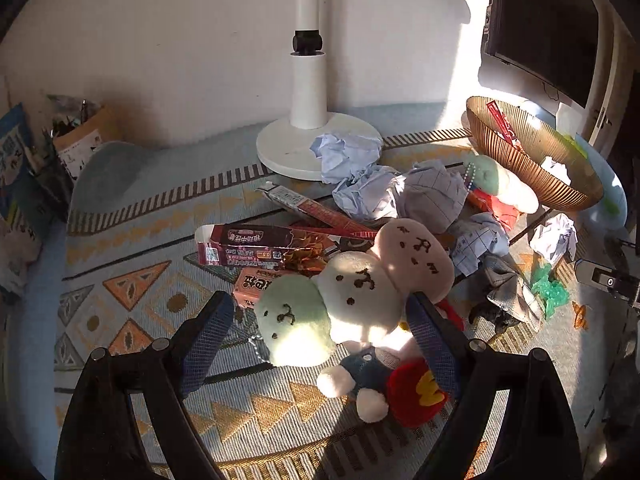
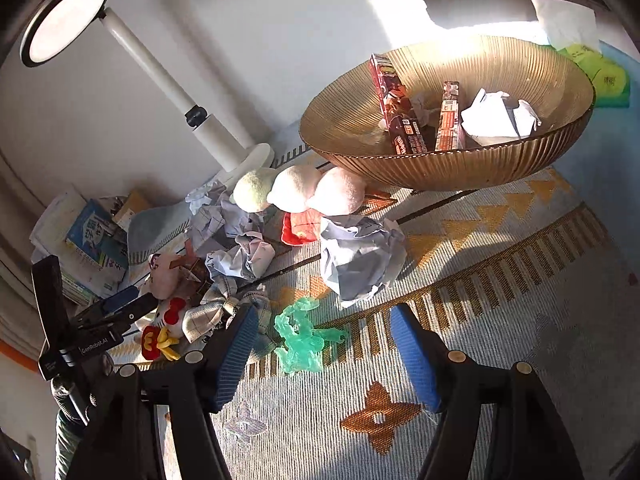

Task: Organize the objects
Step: 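Grasp the stacked white and green plush toy with the left gripper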

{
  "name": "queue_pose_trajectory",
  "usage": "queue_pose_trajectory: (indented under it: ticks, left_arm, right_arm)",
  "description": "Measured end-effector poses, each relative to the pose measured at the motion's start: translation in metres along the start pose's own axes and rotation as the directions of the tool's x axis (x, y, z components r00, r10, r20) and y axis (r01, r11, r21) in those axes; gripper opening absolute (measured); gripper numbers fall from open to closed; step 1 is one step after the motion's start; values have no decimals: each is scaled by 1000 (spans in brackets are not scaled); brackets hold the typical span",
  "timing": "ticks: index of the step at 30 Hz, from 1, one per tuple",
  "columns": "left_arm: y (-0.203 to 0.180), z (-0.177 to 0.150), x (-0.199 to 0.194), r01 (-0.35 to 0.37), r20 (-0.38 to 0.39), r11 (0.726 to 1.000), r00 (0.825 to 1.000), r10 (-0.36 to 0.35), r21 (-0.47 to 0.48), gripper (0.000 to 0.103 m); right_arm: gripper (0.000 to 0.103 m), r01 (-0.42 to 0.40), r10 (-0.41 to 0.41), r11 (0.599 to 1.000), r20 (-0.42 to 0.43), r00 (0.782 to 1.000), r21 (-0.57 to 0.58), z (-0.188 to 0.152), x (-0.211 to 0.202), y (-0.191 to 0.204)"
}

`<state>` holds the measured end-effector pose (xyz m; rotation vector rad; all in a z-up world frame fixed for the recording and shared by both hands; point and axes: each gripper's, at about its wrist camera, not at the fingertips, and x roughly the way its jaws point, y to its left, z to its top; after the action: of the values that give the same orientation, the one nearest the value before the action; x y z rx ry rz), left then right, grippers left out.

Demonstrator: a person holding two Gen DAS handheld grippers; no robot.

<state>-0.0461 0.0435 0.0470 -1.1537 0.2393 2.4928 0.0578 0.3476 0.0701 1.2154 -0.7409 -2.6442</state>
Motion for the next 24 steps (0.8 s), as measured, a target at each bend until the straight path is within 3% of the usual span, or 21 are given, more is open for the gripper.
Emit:
queue_pose_trajectory:
  ticks: [7,10,12,13,14,15,19,24]
  left_arm:
    - [-5,11,22,97,-31,994,995,-96,45,87]
    - [-11,12,28,114,-30,992,993,-113,50,87]
    - [-13,11,31,125,-21,991,992,-124,40,77]
    - [-13,10,30,128,-6,991,992,-127,36,75]
    - [-15,10,29,134,1,990,991,-134,35,66]
    - [-15,9,29,144,0,989,990,-144,33,64]
    - [-17,9,20,122,31,991,992,-123,48,59]
    - [-6,15,-14,137,94,990,986,-136,-12,59]
  right_arm:
    - [68,53,-54,998,-18,998,-21,29,23,3]
    - [68,127,-128,992,-47,991,-10,33,39,1]
    - [68,147,-148,988,-22,989,-36,33,38,6]
    - [63,154,-154,987,-17,988,-45,32,38,7]
    - [45,154,-156,987,-24,987,-52,31,40,8]
    - [42,154,-155,987,-28,987,-55,30,41,8]
    - [42,133,-130,988,33,991,-85,27,28,13]
    - [42,130,-120,980,77,990,-149,20,19,26]
